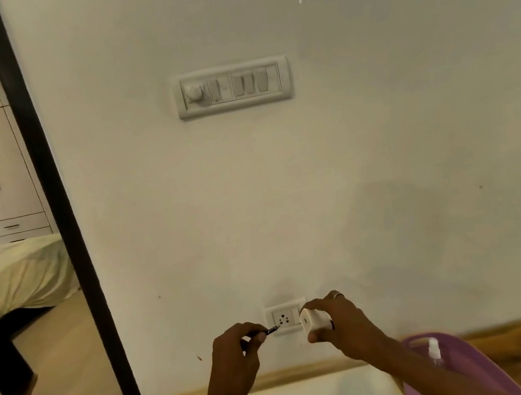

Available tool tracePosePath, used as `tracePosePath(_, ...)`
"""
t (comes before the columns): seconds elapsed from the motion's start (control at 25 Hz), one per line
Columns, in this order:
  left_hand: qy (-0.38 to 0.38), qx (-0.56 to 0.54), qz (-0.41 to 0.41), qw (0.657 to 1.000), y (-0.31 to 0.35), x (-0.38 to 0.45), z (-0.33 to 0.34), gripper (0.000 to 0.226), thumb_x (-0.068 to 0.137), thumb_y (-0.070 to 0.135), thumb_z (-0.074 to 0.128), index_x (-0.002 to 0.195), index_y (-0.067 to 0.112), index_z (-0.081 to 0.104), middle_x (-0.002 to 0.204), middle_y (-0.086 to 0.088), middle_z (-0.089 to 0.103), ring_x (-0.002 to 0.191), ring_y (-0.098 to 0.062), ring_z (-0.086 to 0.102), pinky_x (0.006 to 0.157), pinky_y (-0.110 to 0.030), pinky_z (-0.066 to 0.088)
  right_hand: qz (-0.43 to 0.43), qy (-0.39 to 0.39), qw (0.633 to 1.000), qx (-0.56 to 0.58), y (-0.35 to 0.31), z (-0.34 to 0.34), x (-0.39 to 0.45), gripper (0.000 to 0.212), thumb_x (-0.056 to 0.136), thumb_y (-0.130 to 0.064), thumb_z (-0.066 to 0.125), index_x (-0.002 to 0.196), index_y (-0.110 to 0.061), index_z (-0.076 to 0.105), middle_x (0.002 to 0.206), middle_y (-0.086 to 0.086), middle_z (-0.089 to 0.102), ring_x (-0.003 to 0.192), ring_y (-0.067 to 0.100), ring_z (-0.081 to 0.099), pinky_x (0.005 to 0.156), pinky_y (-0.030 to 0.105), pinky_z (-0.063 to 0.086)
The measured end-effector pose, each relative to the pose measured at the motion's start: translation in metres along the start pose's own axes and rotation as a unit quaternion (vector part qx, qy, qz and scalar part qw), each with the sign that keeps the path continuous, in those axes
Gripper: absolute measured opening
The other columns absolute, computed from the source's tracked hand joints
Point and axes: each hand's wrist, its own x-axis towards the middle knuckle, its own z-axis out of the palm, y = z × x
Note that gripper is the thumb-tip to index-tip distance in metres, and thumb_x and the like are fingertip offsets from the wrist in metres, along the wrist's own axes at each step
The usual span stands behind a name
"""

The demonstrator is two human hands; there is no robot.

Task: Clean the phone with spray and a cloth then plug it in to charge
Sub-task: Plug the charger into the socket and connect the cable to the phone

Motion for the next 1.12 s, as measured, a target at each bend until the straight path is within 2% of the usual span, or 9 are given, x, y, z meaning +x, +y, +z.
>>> tracePosePath(0.12,-0.028,0.016,0.006,0.999,0.014,0.002,-0.001,0.025,0.088,0.008,0.067,0.077,0.03,0.072,0.073,0.017,0.069,0.067,0.004,0.059,0.061,-0.01,0.043,-0.005,-0.004,1.0,-0.015,-0.017,-0.009,-0.005,0.051,0.074,-0.031,0.077,0.12,-0.035,0.057,0.109,-0.003,0.048,0.094,0.016,0.056,0.062,0.011,0.042)
tracePosePath(0.28,-0.051,0.034,0.001,0.998,0.029,0.004,0.003,0.021,0.09,0.006,0.063,0.078,0.019,0.073,0.071,0.015,0.068,0.066,0.009,0.058,0.059,-0.009,0.04,-0.031,-0.011,0.999,-0.029,-0.03,-0.01,-0.013,0.05,0.072,-0.019,0.077,0.115,-0.037,0.059,0.11,-0.003,0.047,0.092,0.014,0.055,0.063,0.009,0.043)
tracePosePath(0.4,-0.059,0.028,0.017,0.998,0.034,0.0,0.006,0.016,0.087,0.009,0.067,0.08,0.022,0.073,0.076,0.018,0.068,0.068,0.005,0.06,0.061,-0.01,0.043,-0.032,-0.008,0.998,-0.044,-0.033,-0.01,-0.02,0.053,0.072,-0.023,0.077,0.119,-0.037,0.058,0.111,-0.004,0.047,0.094,0.017,0.057,0.061,0.006,0.04)
tracePosePath(0.56,-0.069,0.05,0.031,0.996,0.036,-0.006,0.008,0.007,0.086,0.017,0.071,0.087,0.023,0.074,0.086,0.014,0.071,0.075,-0.008,0.063,0.072,-0.025,0.054,-0.019,-0.006,0.999,-0.049,-0.028,-0.013,-0.023,0.052,0.074,-0.019,0.077,0.121,-0.033,0.059,0.106,-0.004,0.043,0.082,0.008,0.05,0.049,0.001,0.04)
tracePosePath(0.68,-0.066,0.076,0.046,0.994,0.041,-0.008,0.011,0.007,0.087,0.02,0.069,0.09,0.025,0.074,0.089,0.015,0.07,0.078,-0.007,0.062,0.074,-0.026,0.054,-0.022,-0.001,0.996,-0.086,-0.025,-0.012,-0.024,0.052,0.077,-0.025,0.075,0.124,-0.036,0.055,0.105,-0.006,0.041,0.085,0.008,0.047,0.054,-0.005,0.037)
tracePosePath(0.84,-0.064,0.117,0.055,0.99,0.046,-0.011,0.014,0.011,0.09,0.024,0.065,0.094,0.027,0.074,0.099,0.015,0.069,0.087,-0.008,0.061,0.069,-0.016,0.046,-0.018,-0.007,0.993,-0.117,-0.021,-0.013,-0.025,0.055,0.075,-0.032,0.075,0.125,-0.038,0.053,0.107,-0.007,0.042,0.086,0.007,0.046,0.052,0.002,0.037)
tracePosePath(1.04,-0.058,0.171,0.075,0.981,0.05,-0.008,0.014,0.014,0.092,0.026,0.061,0.099,0.03,0.072,0.101,0.015,0.066,0.091,-0.008,0.06,0.069,-0.02,0.044,-0.018,-0.005,0.989,-0.147,-0.023,-0.013,-0.025,0.054,0.076,-0.036,0.074,0.126,-0.038,0.053,0.105,-0.008,0.042,0.086,0.009,0.047,0.052,0.004,0.035)
tracePosePath(1.12,-0.063,0.192,0.087,0.976,0.052,-0.006,0.015,0.014,0.092,0.027,0.06,0.1,0.03,0.071,0.1,0.014,0.065,0.091,-0.009,0.06,0.067,-0.021,0.043,-0.011,-0.002,0.988,-0.153,-0.023,-0.014,-0.026,0.055,0.076,-0.038,0.074,0.127,-0.039,0.053,0.107,-0.006,0.043,0.087,0.011,0.049,0.058,0.004,0.031)
